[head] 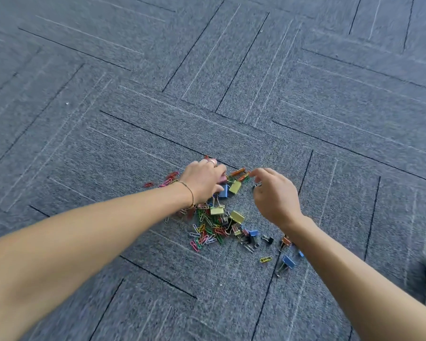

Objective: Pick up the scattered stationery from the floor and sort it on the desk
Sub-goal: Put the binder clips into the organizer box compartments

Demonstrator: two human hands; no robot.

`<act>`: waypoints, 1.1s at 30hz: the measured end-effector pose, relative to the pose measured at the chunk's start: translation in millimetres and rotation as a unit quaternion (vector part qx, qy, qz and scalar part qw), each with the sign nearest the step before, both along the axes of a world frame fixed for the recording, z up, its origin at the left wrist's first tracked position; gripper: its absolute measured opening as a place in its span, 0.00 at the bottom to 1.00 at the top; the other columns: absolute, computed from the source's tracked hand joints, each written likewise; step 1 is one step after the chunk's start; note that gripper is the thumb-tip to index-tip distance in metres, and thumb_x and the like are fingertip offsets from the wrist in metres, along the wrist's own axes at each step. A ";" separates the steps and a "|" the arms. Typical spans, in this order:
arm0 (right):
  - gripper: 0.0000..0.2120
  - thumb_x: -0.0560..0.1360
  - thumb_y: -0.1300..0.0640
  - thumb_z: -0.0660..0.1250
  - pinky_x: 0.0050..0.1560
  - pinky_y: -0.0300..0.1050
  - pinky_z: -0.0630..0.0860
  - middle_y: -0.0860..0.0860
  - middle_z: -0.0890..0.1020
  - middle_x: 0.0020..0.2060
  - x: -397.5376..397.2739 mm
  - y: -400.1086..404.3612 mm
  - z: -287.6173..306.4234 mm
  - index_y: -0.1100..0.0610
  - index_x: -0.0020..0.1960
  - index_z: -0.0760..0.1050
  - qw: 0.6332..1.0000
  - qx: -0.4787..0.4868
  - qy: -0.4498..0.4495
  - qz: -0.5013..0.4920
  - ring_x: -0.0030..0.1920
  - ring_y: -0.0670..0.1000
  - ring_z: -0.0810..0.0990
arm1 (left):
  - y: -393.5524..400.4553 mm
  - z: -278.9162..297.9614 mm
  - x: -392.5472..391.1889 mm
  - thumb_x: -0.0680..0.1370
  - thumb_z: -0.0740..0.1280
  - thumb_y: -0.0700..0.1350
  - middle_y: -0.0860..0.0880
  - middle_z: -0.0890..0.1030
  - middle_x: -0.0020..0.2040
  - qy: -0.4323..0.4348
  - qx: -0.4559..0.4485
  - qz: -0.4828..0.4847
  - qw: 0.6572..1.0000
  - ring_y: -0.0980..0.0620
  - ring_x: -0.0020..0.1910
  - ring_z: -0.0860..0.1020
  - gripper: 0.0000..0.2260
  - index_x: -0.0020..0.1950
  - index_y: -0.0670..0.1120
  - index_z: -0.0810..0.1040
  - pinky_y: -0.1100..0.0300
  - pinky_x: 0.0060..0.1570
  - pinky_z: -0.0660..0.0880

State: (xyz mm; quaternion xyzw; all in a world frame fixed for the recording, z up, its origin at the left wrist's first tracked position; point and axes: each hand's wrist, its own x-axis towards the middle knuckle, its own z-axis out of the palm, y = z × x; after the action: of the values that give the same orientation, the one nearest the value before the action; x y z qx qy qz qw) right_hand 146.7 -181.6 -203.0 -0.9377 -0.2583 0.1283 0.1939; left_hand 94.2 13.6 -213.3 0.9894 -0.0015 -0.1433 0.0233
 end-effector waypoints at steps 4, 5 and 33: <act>0.19 0.72 0.63 0.64 0.48 0.50 0.79 0.49 0.82 0.52 -5.7 6.1 -9.9 0.51 0.61 0.78 1.000 0.003 -0.007 0.015 0.50 0.53 0.81 | 0.9 -5.1 10.3 0.81 0.63 0.57 0.47 0.78 0.53 -0.023 -0.019 -0.011 0.999 0.47 0.50 0.78 0.13 0.57 0.48 0.73 0.53 0.46 0.77; 0.19 0.72 0.63 0.65 0.48 0.51 0.79 0.49 0.82 0.51 -8.4 7.9 -10.7 0.52 0.62 0.78 1.000 0.004 -0.004 0.019 0.50 0.54 0.81 | -0.5 -4.4 11.0 0.81 0.63 0.55 0.47 0.78 0.52 -0.028 -0.030 -0.011 0.999 0.47 0.50 0.78 0.12 0.56 0.48 0.73 0.53 0.46 0.76; 0.07 0.72 0.70 0.70 0.41 0.54 0.83 0.58 0.84 0.37 -4.4 -3.8 -7.2 0.59 0.42 0.75 0.917 0.193 0.283 -0.202 0.37 0.56 0.84 | -16.7 25.0 -4.2 0.72 0.75 0.52 0.52 0.74 0.37 0.091 -0.193 0.229 0.950 0.52 0.36 0.72 0.14 0.43 0.49 0.71 0.59 0.32 0.65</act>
State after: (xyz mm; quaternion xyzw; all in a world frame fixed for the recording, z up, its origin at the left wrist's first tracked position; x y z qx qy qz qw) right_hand 142.3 -185.4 -210.3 -0.8386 -0.0169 0.2945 0.4580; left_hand 90.0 -3.1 -188.3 0.9226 0.1994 -0.2203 0.2460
